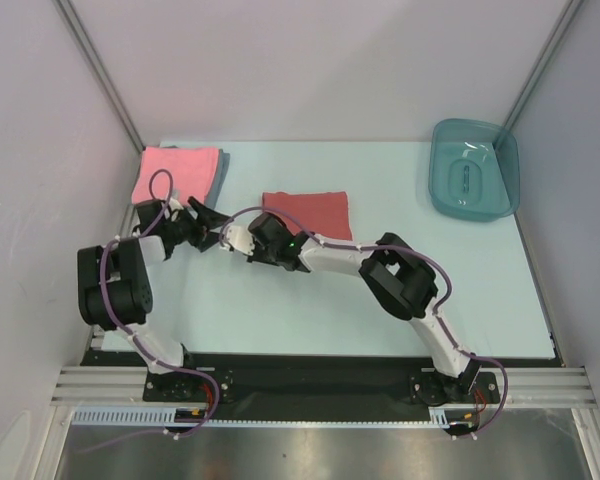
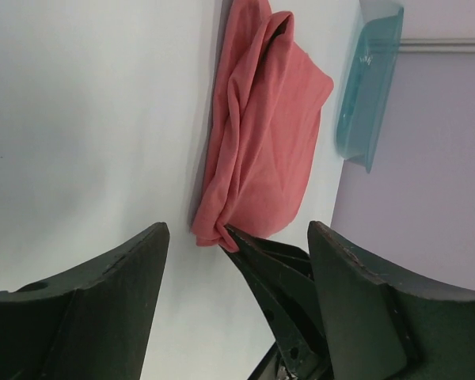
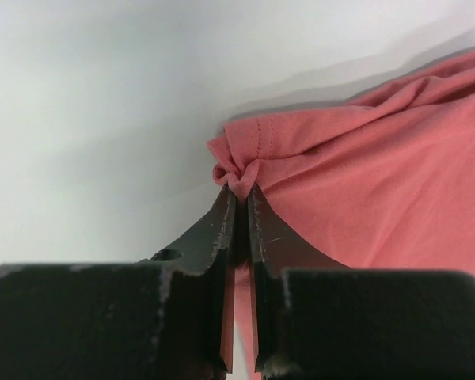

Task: Fold and stack the t-shirts
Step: Neatly place the folded tshirt to the corner

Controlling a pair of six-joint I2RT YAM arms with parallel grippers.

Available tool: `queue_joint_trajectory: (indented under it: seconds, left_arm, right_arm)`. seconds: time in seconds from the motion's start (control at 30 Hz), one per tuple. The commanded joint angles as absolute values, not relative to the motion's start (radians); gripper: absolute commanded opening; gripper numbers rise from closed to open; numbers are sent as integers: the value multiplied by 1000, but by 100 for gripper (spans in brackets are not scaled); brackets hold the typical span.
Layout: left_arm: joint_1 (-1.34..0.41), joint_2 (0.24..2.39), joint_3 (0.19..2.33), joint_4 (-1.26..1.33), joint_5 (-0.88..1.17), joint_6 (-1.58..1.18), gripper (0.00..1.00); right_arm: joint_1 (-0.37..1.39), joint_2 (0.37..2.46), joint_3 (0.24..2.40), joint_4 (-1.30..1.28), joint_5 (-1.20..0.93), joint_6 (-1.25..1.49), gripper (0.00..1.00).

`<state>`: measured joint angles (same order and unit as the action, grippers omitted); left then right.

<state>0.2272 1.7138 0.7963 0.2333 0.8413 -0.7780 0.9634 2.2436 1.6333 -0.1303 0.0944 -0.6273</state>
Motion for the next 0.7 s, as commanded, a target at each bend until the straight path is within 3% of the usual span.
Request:
queue_joint_trajectory:
  seconds: [0.0, 0.17, 0.53, 0.67]
  left_arm:
    - [201, 1750, 848, 219, 844, -798, 77]
    - [163, 1805, 874, 213, 850, -834, 81]
    - [45, 1940, 888, 469, 871, -1051, 91]
    - [32, 1996, 937, 427, 862, -1032, 93]
  right_arm:
    - [936, 2161, 1664, -189, 77, -594, 0]
    - [922, 2135, 1671, -190, 58, -568, 0]
    - [905, 2092, 1669, -202, 35, -552, 0]
    - [900, 2074, 1655, -204, 26, -546, 0]
